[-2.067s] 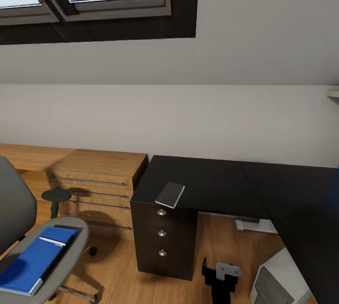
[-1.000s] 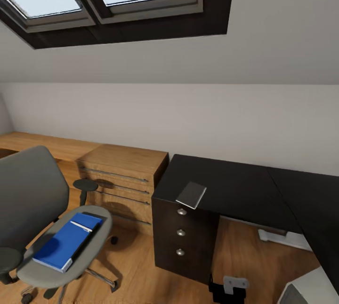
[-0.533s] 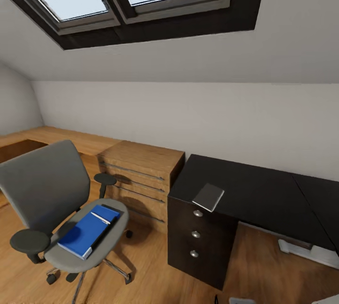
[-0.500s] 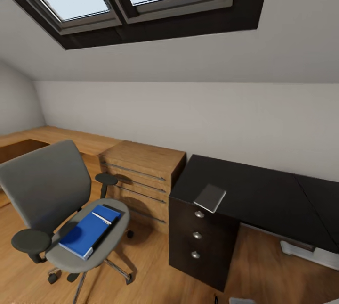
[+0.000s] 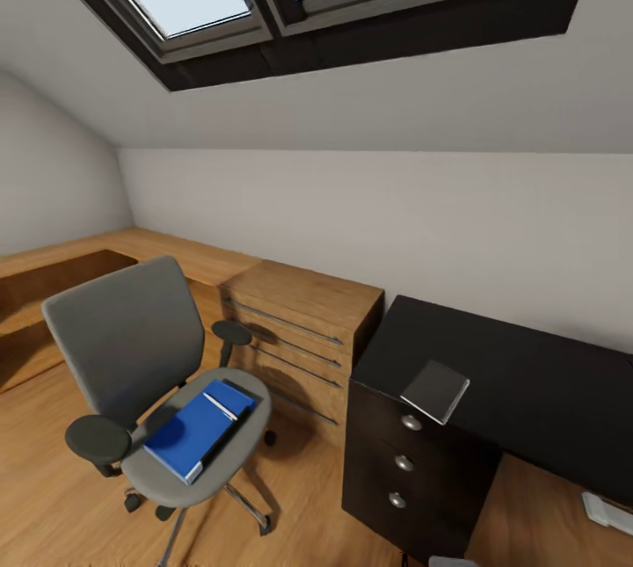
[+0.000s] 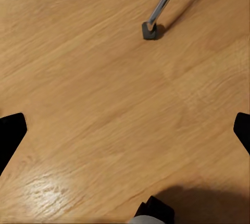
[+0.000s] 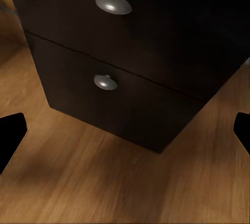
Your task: In the bedroom, organize the workspace by keeping the computer under the desk, ensuring the monitor is on the desk, placing the keyboard on the desk next to the monitor, placing the mouse on the desk next to the keyboard, moving the folder from the swivel chair onto the desk next to the mouse, stacking the notebook on top of the folder with the pen on top of the notebook, and positioning the swivel chair next to the desk.
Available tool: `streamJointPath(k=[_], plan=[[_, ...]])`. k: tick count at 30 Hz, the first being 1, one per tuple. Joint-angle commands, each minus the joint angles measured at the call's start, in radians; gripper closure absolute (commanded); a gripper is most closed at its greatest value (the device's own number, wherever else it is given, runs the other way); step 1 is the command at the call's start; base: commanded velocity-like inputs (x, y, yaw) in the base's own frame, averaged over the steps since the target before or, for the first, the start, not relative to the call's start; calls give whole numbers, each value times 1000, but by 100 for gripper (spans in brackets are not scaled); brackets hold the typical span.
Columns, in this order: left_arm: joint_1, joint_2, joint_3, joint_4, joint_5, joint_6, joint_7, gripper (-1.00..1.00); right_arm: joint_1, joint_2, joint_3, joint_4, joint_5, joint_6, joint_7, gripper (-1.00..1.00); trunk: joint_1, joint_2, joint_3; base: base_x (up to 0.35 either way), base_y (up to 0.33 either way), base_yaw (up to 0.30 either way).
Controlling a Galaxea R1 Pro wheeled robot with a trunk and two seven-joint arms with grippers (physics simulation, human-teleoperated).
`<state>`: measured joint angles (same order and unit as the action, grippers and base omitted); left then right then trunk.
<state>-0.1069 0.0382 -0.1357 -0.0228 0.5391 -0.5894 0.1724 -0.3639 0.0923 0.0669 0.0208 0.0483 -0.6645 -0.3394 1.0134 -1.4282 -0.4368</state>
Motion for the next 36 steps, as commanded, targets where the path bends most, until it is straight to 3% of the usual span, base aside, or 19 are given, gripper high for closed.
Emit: streamJointPath(k=[1,16,24,36], plan=[[-1,-1,-9,0,2,-1,7,-100,-1,0,7,2,5,0,-10,-100,0,-1,-2,7,0,260],[-1,-4,-9,0,0,-2,7,-100,-1,-1,7,2,5,0,-9,-100,0,-1,-11,37,7,255],[-1,-3,-9,0,-1,0,6,-100,-1,-5,7,1,2,0,-10,-100,0,-1,-12,249,8,70],[-1,-3,-9,0,-1,12,7,-100,-1,-5,7,2,2,0,-9,-100,0,-1,-12,30,1,172]])
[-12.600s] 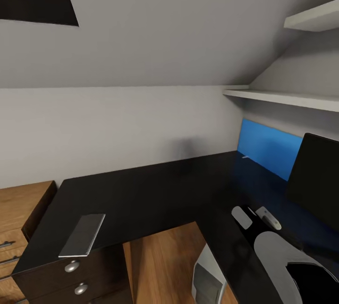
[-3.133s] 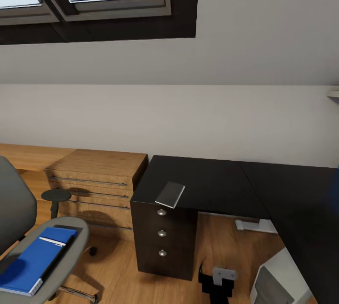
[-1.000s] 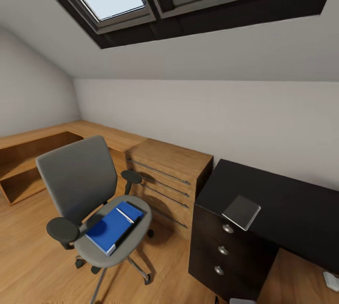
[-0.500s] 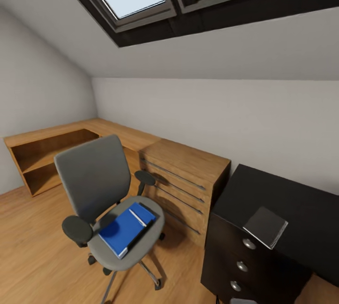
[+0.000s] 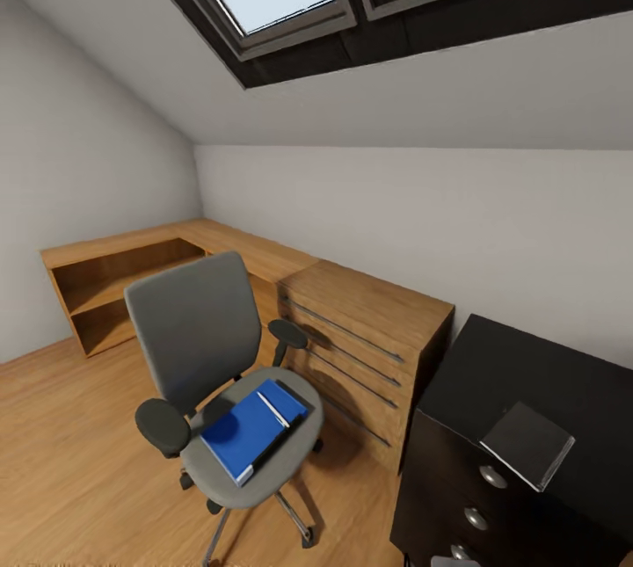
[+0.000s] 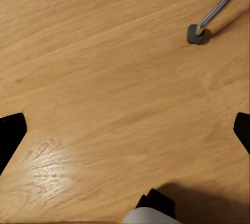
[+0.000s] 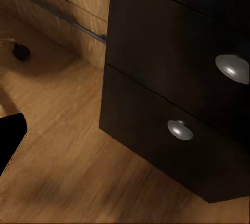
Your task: In the bedroom, organize the workspace by keeping the computer under the desk, ensuring the monitor is on the desk, placing the keyboard on the desk next to the monitor, placing the mouse on the desk next to the keyboard, moving the folder from the swivel chair onto the desk next to the mouse, stacking the notebook on top of the folder with the pen on top of the notebook, and positioning the swivel chair next to the desk.
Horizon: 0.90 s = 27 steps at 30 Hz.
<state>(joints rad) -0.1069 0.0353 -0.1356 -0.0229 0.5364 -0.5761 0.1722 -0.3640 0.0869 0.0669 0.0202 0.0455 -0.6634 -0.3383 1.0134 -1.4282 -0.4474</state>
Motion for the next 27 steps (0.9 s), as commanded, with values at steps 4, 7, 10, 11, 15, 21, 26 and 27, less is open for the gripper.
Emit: streamJointPath(k=[4,7,10,11,15,21,26,27], plan=[[0,0,-9,0,2,1,7,-100,-1,0,7,2,6,-1,-10,-100,0,-1,-1,1,0,260],[0,-1,-10,0,2,2,7,-100,-1,-1,7,2,6,-1,-8,-100,0,-1,-1,0,0,263],[0,0,-9,0,2,-1,7,-100,-1,-1,7,1,7,-1,9,-100,0,-1,-1,0,0,264],[0,0,-9,0,2,-2,7,-100,-1,-1,7,1,7,-1,11,-100,0,-1,-1,0,0,264],[0,0,-9,0,3,-6,7,-100,-1,-1,8,1,8,0,16,-100,0,-1,-4,0,0,248],[0,0,-9,0,4,-6,8,-100,-1,0,8,1,8,1,16,-100,0,-1,-11,0,0,168],[0,1,-9,0,4,-5,8,-100,-1,0,8,1,7,1,16,-100,0,-1,-14,0,0,66],[0,1,-9,0,4,-5,8,-100,-1,0,8,1,7,1,16,-100,0,-1,-15,0,0,20]])
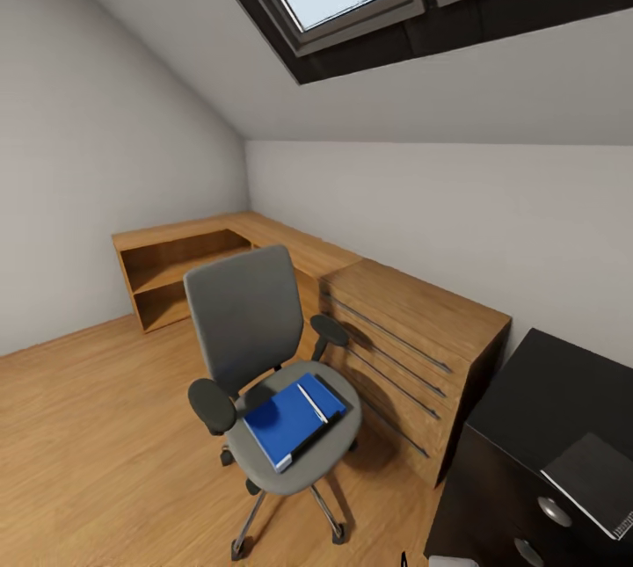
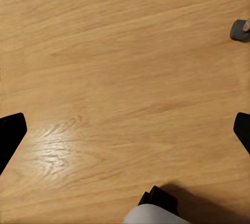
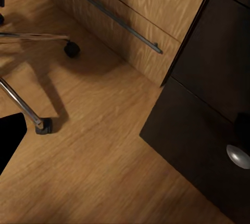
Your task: In the bedroom, organize the workspace by keeping the computer under the desk, ensuring the monitor is on the desk, placing the keyboard on the desk next to the monitor, placing the mouse on the desk next to the keyboard, moving the folder from the swivel chair onto the desk next to the mouse, stacking the notebook on top of the folder with the pen on top of the notebook, and positioning the swivel chair next to the desk.
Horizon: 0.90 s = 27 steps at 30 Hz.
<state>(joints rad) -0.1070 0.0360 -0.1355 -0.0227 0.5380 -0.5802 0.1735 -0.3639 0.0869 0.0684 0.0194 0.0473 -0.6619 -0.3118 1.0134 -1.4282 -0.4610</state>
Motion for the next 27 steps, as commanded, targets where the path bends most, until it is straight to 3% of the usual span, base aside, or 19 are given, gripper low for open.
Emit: streamJointPath(k=[1,9,20,27], plan=[[0,0,-9,0,2,-1,7,-100,-1,1,7,2,5,-1,-10,-100,0,-1,-1,0,0,13],[0,1,-8,0,3,7,7,-100,-1,1,7,3,5,-1,-10,-100,0,-1,-5,0,0,136],[0,-3,-12,0,-3,93,5,-100,-1,2,7,2,5,-5,-10,-100,0,-1,-15,0,0,217],[0,-5,-12,-1,-3,93,4,-100,-1,1,6,2,5,-32,-10,-100,0,-1,-19,0,0,226]])
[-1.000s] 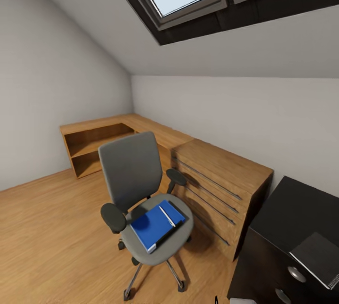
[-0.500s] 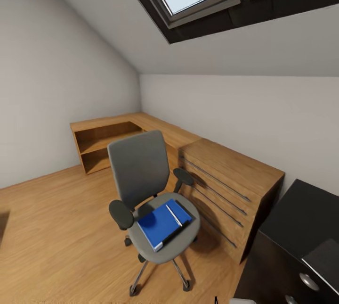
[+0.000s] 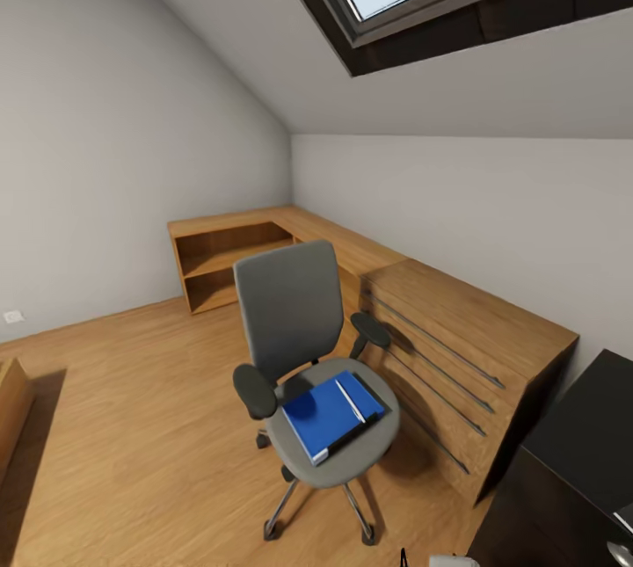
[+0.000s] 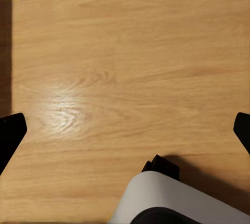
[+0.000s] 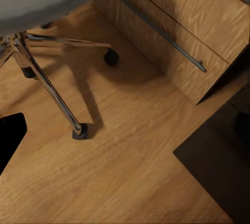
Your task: In the bedroom, organize the workspace by keeping the computer under the desk, ensuring the monitor is on the desk, placing the keyboard on the desk next to the monitor, placing the mouse on the desk next to the keyboard, moving the folder from the swivel chair onto the desk next to the mouse, stacking the notebook on top of the folder with the pen on top of the notebook, and positioning the swivel chair next to the desk.
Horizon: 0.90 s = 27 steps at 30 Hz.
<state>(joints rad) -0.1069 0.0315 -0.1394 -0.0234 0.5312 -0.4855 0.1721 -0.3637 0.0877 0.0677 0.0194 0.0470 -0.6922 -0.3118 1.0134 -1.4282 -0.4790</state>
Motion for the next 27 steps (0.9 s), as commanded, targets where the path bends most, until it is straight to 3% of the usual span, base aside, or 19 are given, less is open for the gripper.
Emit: streamJointPath(k=[1,9,27], plan=[[0,0,-8,0,4,-2,6,-100,-1,0,6,2,5,-9,-10,-100,0,-1,-1,0,0,250],[0,0,-8,-1,5,-6,6,-100,1,0,7,2,5,-23,-10,-100,0,-1,3,0,0,197],[0,1,-2,-6,7,-11,10,-100,11,-1,7,1,5,-25,-9,-100,0,-1,3,0,0,12]])
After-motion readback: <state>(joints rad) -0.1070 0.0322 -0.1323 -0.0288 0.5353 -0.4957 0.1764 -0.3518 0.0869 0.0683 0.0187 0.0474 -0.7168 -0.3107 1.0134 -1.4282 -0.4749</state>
